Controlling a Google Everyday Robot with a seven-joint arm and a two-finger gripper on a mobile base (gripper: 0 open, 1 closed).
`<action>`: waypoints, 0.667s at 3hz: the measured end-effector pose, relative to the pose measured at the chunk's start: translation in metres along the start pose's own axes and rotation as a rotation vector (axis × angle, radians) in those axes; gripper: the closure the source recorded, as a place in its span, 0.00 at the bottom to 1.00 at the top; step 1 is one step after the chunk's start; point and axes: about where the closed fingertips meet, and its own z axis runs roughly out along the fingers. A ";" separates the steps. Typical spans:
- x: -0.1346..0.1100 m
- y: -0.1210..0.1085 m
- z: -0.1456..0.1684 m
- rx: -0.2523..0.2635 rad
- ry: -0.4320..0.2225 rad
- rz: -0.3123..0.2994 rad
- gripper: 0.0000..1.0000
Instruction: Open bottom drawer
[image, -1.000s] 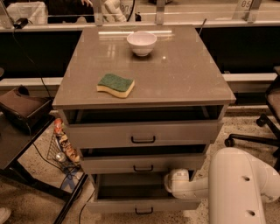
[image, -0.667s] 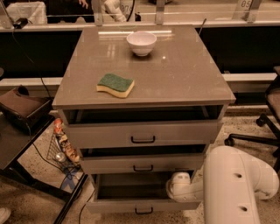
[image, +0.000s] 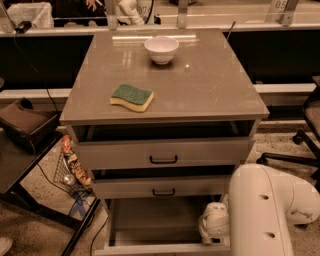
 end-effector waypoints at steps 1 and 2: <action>0.014 0.032 -0.015 -0.055 -0.015 0.012 1.00; 0.030 0.097 -0.057 -0.145 -0.087 -0.007 1.00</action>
Offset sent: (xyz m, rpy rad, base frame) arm -0.1459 -0.0598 0.0651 0.1193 0.1954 0.0741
